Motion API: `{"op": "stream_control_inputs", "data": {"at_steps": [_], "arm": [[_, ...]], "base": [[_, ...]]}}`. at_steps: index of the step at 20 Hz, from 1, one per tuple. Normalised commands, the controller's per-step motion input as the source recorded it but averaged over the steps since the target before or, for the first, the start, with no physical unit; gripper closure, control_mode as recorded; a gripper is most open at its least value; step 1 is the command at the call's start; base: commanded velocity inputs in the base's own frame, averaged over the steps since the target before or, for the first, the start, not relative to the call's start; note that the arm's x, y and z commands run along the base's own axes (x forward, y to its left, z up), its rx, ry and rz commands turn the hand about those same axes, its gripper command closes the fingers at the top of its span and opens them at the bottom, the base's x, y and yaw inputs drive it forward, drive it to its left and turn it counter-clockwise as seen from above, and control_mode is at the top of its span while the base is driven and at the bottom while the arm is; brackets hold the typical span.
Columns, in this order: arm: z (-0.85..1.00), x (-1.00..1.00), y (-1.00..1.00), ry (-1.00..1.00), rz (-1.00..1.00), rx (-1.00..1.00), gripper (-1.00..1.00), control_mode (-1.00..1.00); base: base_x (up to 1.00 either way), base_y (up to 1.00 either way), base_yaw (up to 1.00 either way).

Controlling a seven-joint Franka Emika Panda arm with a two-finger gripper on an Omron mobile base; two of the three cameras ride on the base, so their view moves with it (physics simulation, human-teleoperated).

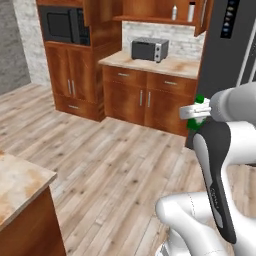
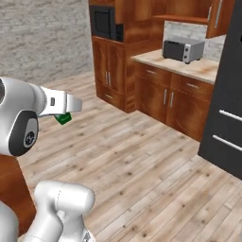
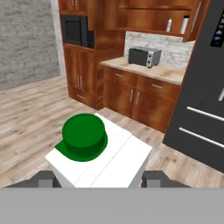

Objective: Pick the milk, bottled water, water bottle from the counter and place them in the open cabinet.

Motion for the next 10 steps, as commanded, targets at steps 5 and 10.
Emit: {"op": "stream_control_inputs", "data": {"at_steps": [5,10], "arm": [[0.0,0.0,0.0,0.0,0.0,0.0,1.0,1.0],[0.0,0.0,0.0,0.0,0.0,0.0,1.0,1.0]], "base": [[0.95,0.0,-0.12],[0.89,0.0,-0.1]]}}
